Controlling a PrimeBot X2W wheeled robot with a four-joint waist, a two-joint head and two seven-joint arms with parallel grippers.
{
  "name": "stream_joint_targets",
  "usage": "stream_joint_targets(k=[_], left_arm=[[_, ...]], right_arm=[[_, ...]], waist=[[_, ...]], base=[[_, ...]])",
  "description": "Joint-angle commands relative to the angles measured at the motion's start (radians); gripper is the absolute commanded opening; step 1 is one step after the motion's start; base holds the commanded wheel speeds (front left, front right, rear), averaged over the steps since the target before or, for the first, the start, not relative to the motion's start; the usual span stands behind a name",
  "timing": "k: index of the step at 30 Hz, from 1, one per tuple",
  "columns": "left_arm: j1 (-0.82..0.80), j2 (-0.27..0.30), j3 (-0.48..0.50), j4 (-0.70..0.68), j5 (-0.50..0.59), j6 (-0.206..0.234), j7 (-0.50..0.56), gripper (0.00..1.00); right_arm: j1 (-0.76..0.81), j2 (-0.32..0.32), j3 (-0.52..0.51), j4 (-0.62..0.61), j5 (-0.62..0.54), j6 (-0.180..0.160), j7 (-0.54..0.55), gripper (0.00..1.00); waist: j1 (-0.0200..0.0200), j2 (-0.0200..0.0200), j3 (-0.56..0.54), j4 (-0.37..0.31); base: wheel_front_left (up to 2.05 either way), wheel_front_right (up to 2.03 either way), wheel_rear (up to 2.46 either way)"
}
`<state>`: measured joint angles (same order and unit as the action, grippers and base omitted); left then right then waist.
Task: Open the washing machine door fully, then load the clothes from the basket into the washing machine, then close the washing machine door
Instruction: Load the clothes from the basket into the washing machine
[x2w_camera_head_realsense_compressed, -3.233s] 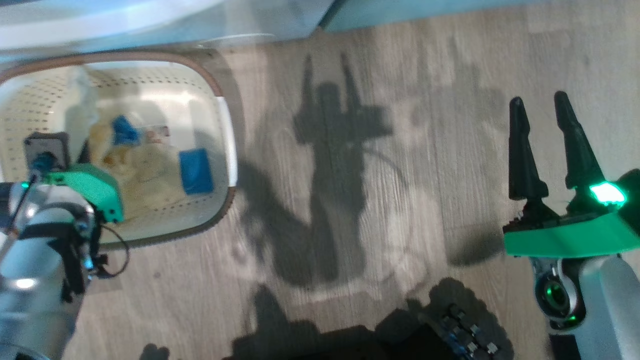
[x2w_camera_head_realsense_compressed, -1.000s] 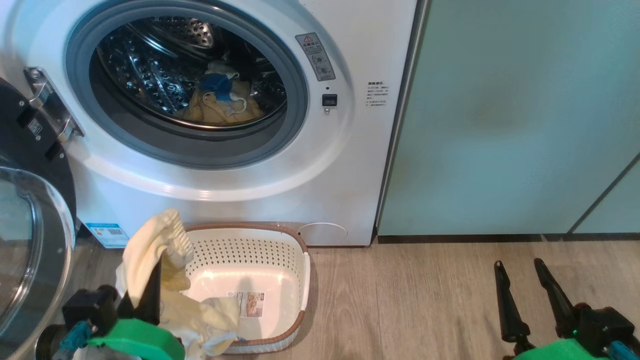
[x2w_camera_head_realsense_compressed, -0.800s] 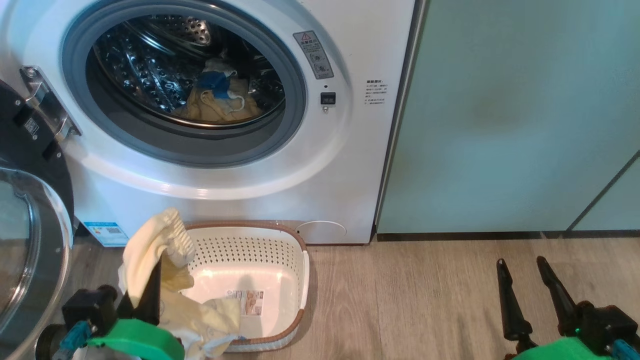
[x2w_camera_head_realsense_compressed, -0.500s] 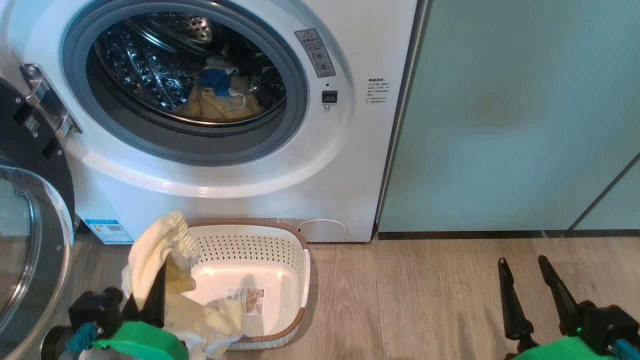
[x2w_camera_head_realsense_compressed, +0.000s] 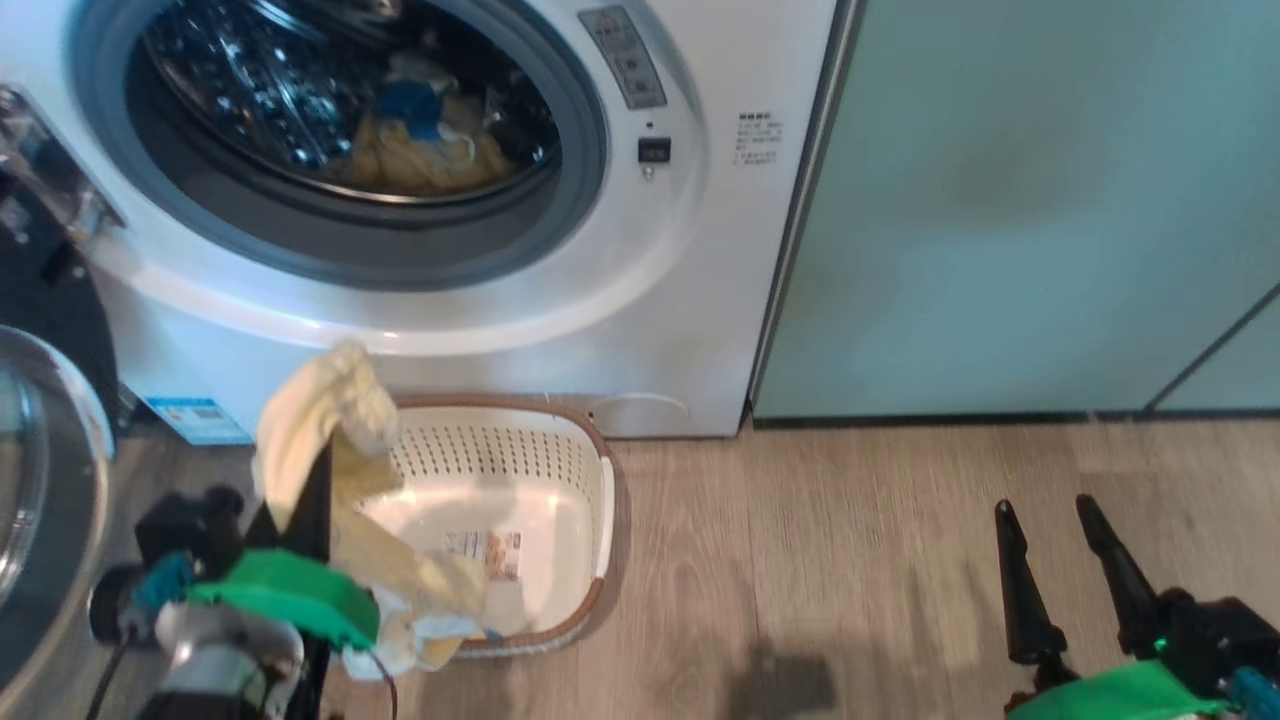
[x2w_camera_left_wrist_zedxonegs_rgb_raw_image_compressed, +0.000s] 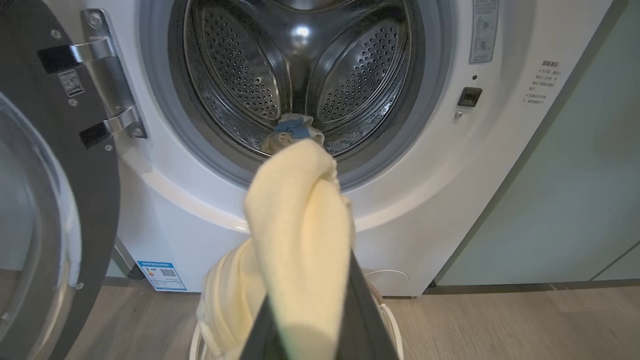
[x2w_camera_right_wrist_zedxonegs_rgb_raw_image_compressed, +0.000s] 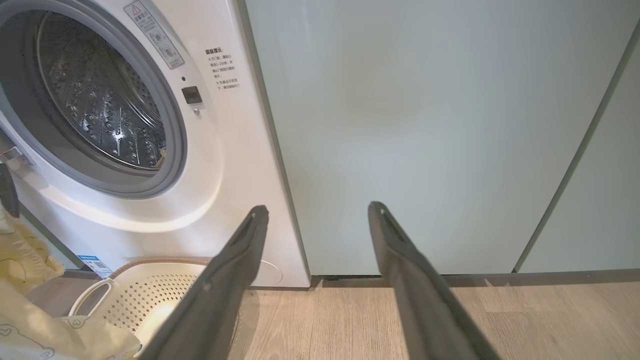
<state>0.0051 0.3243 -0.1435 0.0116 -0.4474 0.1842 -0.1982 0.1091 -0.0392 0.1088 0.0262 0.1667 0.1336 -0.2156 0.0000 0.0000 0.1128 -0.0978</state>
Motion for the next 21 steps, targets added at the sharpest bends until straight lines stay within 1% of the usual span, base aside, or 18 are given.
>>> stream_joint_targets(k=[1,10,18,21], left_arm=[[-0.087,0.024,0.041,-0.009,-0.002,-0.007,-0.010,0.00],[-0.285,0.052,0.050,0.106,-0.005,-0.030,-0.002,0.00],[-0.495,0.121,0.066,0.189,0.008,-0.051,0.032,0.00],[-0.571,0.149,0.074,0.216,-0.004,-0.066,0.070,0.00]], right_arm=[[-0.062,-0.011,0.025,-0.035,-0.010,-0.003,-0.004,1.00],[-0.117,-0.011,0.023,-0.041,0.001,-0.003,-0.021,1.00],[-0.184,-0.011,0.028,-0.036,0.032,-0.003,-0.041,1.00],[-0.211,-0.011,0.033,-0.032,0.046,-0.003,-0.044,1.00]], waist=[[0.0000,0.0000,0.041,-0.013],[0.0000,0.0000,0.176,-0.045],[0.0000,0.0000,0.323,-0.094],[0.0000,0.0000,0.371,-0.113]], base=[[0.00,0.00,0.00],[0.00,0.00,0.00],[0.00,0.00,0.00],[0.00,0.00,0.00]])
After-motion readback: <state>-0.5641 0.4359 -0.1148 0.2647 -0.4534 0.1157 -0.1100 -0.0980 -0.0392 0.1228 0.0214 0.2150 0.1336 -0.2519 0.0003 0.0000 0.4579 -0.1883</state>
